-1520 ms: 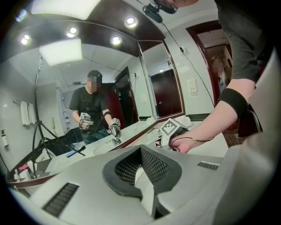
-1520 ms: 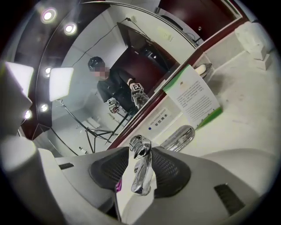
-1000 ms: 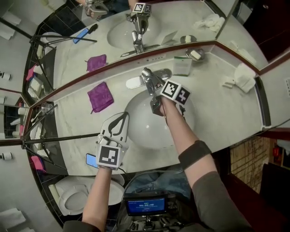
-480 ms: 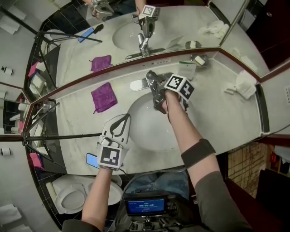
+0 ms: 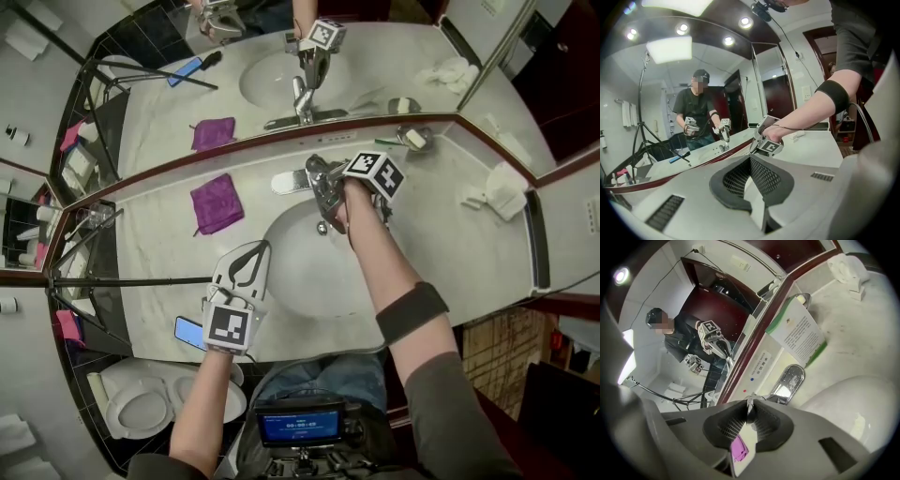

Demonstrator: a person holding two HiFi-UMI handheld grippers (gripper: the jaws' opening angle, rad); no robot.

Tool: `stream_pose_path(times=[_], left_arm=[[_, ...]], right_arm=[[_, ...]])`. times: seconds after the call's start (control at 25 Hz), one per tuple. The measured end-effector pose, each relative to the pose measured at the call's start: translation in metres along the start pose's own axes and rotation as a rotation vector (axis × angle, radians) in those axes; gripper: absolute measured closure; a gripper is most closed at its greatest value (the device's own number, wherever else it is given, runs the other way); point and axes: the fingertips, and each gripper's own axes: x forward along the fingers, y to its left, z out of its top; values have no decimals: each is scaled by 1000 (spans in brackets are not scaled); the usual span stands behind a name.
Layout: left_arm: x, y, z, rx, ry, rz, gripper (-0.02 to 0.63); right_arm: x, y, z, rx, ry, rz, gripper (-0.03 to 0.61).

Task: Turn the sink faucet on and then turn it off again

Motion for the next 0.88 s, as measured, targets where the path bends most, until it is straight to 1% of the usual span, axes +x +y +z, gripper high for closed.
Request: stream_pose_path(times=[0.12, 0.24, 0.44, 0.68, 0.88], left_arm=[[-1, 2, 2, -9, -2, 12, 612], [-4, 5, 3, -10, -2, 21, 612], [-11, 11, 2, -13, -1, 43, 612], [-18, 17, 0, -23, 5, 58, 612], [-17, 16, 0, -17, 2, 51, 612]], right_arm=[[1, 1, 0, 8, 28, -44, 520], [3, 4, 1, -5, 57, -92, 520], [5, 11, 2, -79, 104, -165, 520], [6, 14, 3, -114, 131, -210, 520], [7, 15, 2, -129, 134, -219, 519]])
